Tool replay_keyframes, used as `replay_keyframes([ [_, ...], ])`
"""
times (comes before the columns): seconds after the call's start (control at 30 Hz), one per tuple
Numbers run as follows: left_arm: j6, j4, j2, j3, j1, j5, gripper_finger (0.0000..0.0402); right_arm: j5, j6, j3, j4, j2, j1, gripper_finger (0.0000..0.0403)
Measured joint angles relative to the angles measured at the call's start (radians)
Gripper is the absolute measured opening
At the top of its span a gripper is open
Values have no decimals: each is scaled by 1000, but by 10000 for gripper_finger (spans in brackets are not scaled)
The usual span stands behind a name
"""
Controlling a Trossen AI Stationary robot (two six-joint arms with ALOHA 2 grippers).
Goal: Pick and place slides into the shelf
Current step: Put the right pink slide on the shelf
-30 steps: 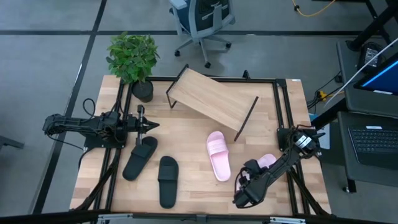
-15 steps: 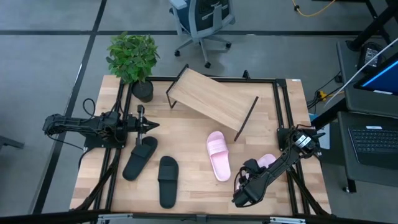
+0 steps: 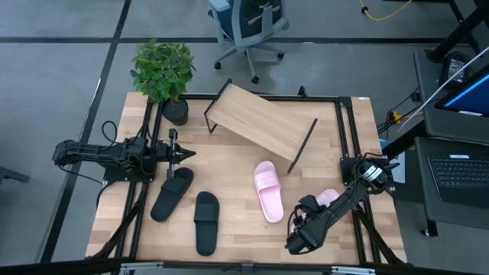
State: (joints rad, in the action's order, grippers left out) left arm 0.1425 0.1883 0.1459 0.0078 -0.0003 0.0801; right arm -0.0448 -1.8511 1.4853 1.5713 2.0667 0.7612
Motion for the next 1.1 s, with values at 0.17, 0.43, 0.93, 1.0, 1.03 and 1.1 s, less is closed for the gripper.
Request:
replay_keyframes([
  [0.17, 0, 0, 0, 0, 0, 0, 0, 0, -2, 0, 0, 0, 0, 10],
  [0.43, 0, 0, 0, 0, 0, 0, 0, -1, 12, 20, 5, 0, 0, 4],
  [0.93, 0, 0, 0, 0, 0, 0, 0, 7, 30, 140, -1, -3, 0, 3],
  [1.0, 0, 0, 0, 0, 0, 0, 0, 45, 31, 168, -1, -3, 0, 3],
  [1.03, 0, 0, 0, 0, 0, 0, 0, 77, 31, 183, -1, -3, 1, 3],
  [1.1, 0, 0, 0, 0, 0, 0, 0, 145, 35, 213, -1, -4, 1, 3],
])
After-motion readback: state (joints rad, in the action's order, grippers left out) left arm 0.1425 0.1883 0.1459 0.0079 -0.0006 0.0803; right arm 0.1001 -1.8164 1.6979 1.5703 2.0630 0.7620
